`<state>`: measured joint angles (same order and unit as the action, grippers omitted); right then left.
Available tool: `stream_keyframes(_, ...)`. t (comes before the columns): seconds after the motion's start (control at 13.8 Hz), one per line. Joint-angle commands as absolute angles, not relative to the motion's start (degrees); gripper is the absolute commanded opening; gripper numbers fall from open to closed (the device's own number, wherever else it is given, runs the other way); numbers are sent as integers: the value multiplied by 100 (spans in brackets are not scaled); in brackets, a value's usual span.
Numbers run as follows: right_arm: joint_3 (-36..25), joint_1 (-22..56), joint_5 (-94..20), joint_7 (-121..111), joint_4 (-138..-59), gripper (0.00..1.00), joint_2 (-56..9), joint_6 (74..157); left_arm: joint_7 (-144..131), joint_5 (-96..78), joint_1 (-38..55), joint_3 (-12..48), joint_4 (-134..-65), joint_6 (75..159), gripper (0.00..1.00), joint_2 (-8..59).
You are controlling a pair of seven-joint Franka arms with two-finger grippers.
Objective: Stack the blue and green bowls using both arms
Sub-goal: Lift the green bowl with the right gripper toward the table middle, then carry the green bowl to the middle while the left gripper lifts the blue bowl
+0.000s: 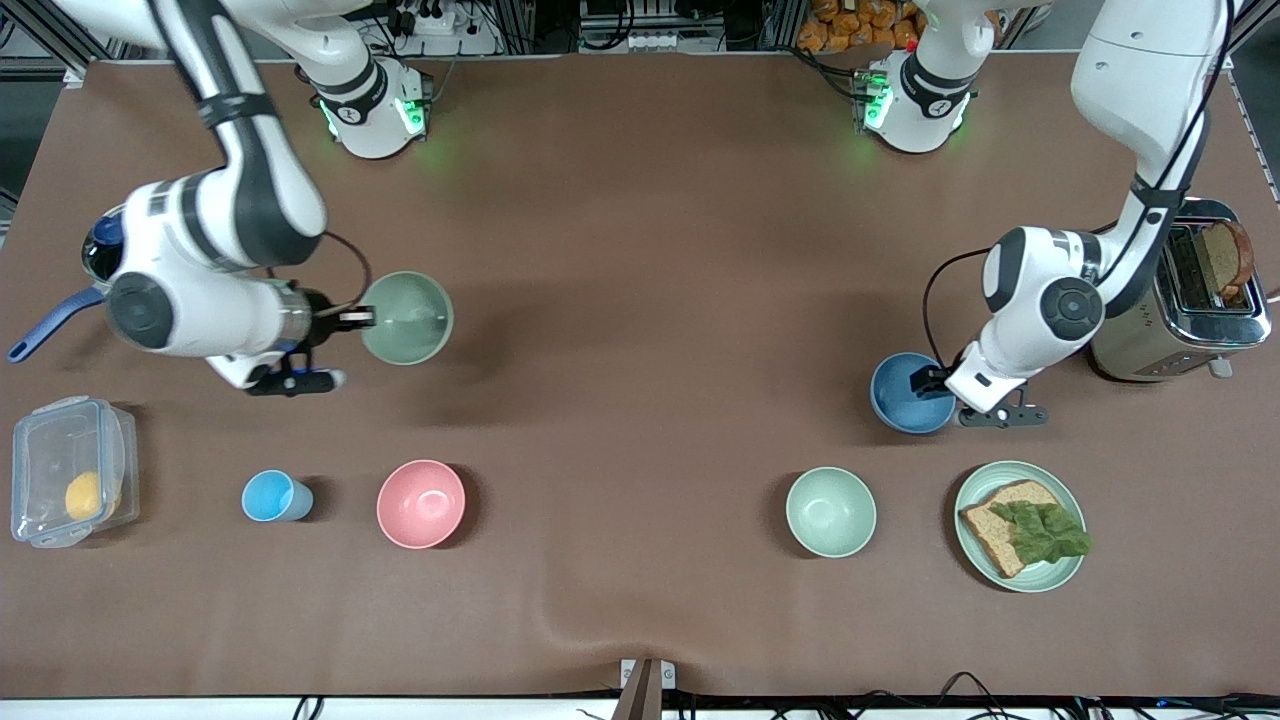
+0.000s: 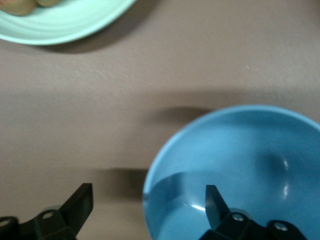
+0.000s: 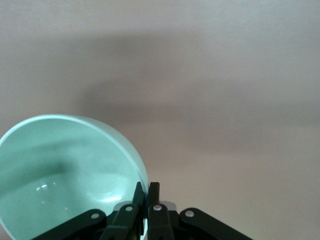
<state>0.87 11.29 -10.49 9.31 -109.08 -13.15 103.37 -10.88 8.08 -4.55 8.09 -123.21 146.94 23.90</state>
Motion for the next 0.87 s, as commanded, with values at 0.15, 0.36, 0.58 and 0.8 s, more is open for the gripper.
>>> stream_keyframes(0.15,35,2204,-1142,3036,-10951,0,-1239,11028,-1546,853,-519,888,-12340,14739,0,2355)
stream_keyframes(0.36,35,2898,-1151,4258,-10951,0,-1379,11836,-1573,861,-501,888,-12322,14739,0,2356)
stream_keyframes(0.58,26,3558,-1257,5455,-10942,0,-1765,12750,-1573,853,-571,888,-12331,14722,0,2076)
stream_keyframes(0.8,26,3937,-1248,6159,-10951,0,-2126,13384,-1705,634,-756,931,-12243,14678,0,1767)
